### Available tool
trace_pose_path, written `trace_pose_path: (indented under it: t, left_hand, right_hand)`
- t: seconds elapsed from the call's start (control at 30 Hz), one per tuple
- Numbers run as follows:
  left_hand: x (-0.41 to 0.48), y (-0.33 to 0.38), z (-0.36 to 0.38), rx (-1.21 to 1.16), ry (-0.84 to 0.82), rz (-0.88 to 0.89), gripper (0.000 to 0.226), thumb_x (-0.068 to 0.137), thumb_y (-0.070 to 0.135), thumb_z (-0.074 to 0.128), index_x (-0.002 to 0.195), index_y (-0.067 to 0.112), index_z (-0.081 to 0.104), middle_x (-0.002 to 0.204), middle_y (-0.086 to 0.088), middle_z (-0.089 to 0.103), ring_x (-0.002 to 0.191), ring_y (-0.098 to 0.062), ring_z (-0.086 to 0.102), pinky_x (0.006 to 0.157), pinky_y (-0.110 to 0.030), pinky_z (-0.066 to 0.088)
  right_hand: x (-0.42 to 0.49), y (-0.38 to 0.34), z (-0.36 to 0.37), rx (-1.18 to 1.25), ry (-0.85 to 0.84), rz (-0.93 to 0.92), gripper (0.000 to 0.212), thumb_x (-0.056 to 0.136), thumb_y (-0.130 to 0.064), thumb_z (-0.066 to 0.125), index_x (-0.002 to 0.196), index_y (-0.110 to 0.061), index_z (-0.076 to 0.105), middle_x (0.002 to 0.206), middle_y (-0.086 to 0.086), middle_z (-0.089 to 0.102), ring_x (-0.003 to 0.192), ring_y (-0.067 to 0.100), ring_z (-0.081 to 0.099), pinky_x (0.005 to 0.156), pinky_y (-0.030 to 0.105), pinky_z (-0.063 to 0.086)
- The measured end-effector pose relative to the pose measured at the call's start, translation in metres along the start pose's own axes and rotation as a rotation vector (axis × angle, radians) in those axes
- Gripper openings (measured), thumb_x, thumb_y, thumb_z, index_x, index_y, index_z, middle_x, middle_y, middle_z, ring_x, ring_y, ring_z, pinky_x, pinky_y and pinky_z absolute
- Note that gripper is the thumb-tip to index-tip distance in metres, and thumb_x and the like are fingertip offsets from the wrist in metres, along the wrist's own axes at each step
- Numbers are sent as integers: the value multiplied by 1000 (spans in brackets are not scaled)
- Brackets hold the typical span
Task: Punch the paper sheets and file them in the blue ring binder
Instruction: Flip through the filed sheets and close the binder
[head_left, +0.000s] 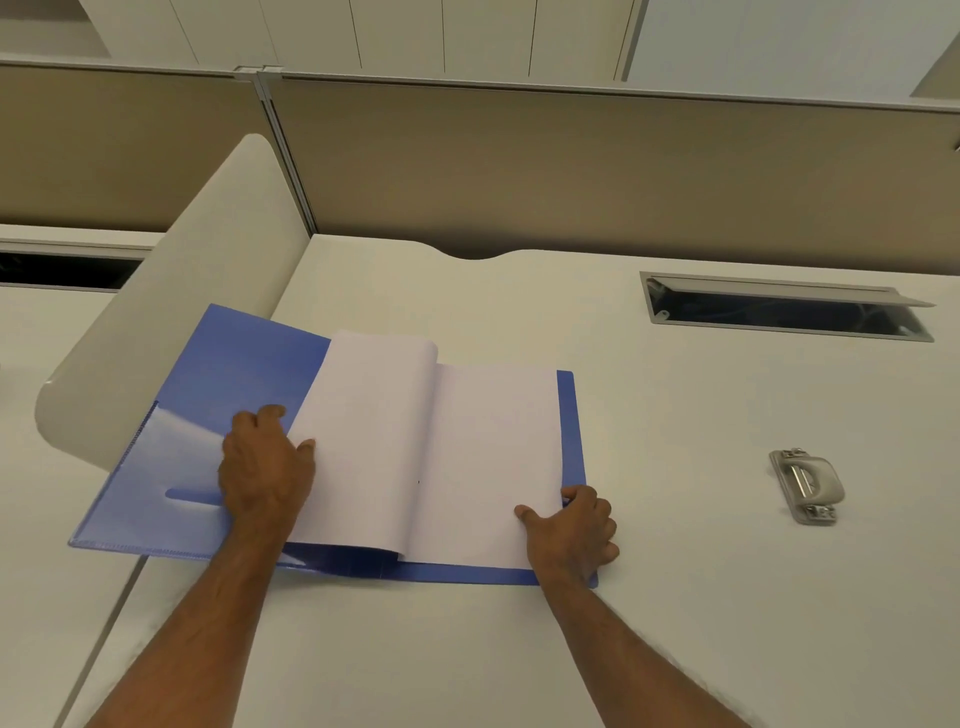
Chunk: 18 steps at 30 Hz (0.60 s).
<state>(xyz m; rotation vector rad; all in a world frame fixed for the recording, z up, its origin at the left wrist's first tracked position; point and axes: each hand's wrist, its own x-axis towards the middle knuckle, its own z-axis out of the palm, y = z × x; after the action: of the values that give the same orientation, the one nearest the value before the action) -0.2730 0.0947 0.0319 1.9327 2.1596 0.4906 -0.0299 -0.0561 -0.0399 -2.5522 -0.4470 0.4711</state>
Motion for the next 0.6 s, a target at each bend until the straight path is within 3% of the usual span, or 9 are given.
trace_pose_path:
  t: [0.07, 0.17, 0.27, 0.33, 0.37, 0.5, 0.6]
  left_hand:
    - [-9, 23, 1, -136, 13, 140, 36, 82, 21, 72, 115, 13, 59, 108, -11, 58, 97, -30, 59, 74, -39, 48]
    - [-41, 72, 14, -303, -198, 359, 21, 84, 30, 69, 99, 16, 67, 90, 0, 66, 81, -17, 62, 71, -27, 46]
    - [-72, 119, 39, -338, -569, 341, 31, 85, 43, 65, 85, 13, 72, 80, 0, 71, 72, -14, 64, 71, -28, 53]
    - [-83, 140, 56, -360, -718, 266, 42, 86, 47, 62, 67, 10, 68, 62, -5, 63, 56, -16, 56, 60, -29, 48]
    - [-86, 146, 63, -364, -741, 235, 44, 86, 48, 62, 64, 10, 67, 59, -6, 61, 53, -15, 53, 57, -27, 45]
    - [-89, 152, 79, -357, -680, 164, 25, 90, 31, 61, 86, 10, 73, 82, -7, 71, 71, -18, 65, 68, -24, 52]
    - [-88, 150, 83, -373, -639, 95, 23, 88, 26, 62, 78, 8, 73, 74, -9, 68, 67, -21, 66, 62, -23, 51]
  right_hand:
    - [-2, 0, 0, 32, 32, -53, 46, 69, -37, 83, 102, -22, 55, 104, 1, 62, 97, 21, 56, 84, 37, 38]
    - [-7, 2, 1, 116, 93, -202, 28, 74, -20, 80, 91, -23, 57, 93, 0, 67, 86, 20, 61, 81, 31, 35]
    - [-13, 4, 1, 180, 114, -380, 22, 76, -16, 77, 93, -21, 64, 93, -2, 69, 88, 19, 63, 83, 30, 36]
    - [-16, 6, 3, 174, 100, -471, 23, 76, -25, 77, 96, -20, 66, 95, -2, 70, 90, 18, 62, 84, 30, 36]
    - [-16, 7, 5, 168, 95, -496, 25, 76, -30, 76, 97, -21, 67, 96, -2, 71, 91, 18, 63, 84, 31, 36]
    - [-16, 9, 4, 235, 104, -548, 33, 72, -43, 70, 95, -19, 68, 92, -2, 72, 85, 16, 64, 82, 32, 40]
    - [-18, 10, -1, 347, 95, -546, 34, 73, -41, 68, 97, -16, 68, 92, -4, 70, 80, 10, 59, 81, 32, 44]
